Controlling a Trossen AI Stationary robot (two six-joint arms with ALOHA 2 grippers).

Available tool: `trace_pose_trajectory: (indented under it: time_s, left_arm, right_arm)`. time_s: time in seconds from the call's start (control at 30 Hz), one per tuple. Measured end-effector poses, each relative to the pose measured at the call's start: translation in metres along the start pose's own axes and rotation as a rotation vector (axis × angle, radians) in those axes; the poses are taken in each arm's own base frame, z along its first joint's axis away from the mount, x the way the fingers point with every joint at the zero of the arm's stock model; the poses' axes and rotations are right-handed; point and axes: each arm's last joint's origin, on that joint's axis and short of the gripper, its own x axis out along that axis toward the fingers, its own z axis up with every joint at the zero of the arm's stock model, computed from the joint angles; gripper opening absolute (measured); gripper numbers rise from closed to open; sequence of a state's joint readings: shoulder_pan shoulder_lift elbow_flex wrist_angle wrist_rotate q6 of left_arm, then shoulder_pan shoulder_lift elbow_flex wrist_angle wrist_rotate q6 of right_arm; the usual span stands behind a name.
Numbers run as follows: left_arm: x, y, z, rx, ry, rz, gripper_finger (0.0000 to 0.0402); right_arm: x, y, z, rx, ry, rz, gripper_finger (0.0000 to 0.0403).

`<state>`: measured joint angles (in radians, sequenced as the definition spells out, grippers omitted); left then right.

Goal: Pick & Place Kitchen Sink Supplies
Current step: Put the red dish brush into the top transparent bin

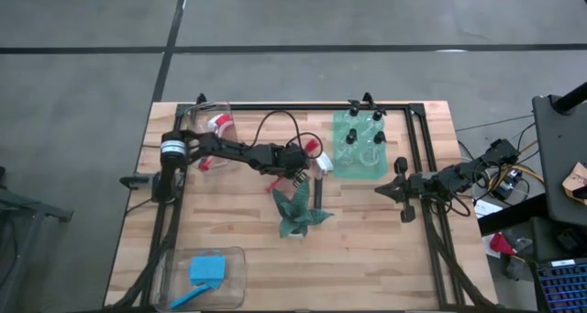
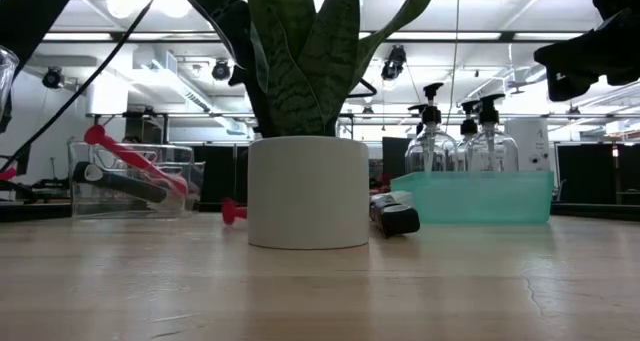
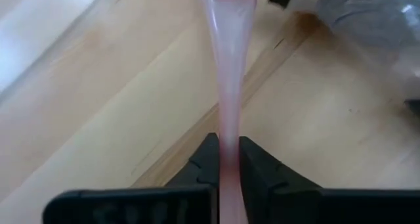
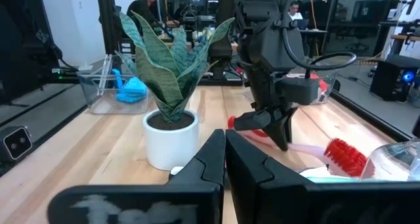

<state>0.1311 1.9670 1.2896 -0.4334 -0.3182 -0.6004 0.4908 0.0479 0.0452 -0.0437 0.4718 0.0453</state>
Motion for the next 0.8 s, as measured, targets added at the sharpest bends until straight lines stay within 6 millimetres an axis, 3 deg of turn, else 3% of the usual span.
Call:
trace_pose_trajectory:
  time_s: [0.13,0.4,0.6,0.8]
  left_arm:
    - [-0.009,0.006,0.001,-0.005,0.013,0.035,0.004]
    - [-0.044,0.015,0.012,-0.009,-0.056,0.068,0.0023]
    - [-0.08,0.03,0.018,-0.022,-0.1,0.102,0.0036]
    - [-0.123,0.053,0.017,-0.039,-0.123,0.188,0.0023]
  right_arm:
    - [0.0,0.0,0.0,0.004,0.0,0.0,0.0009]
    - [0.0,0.0,0.0,0.0,0.0,0.0,0.0009]
    - [0.0,0.0,0.0,0.0,0.0,0.0,0.0009]
    - [0.0,0.0,0.0,0.004,0.0,-0.001,0.0009]
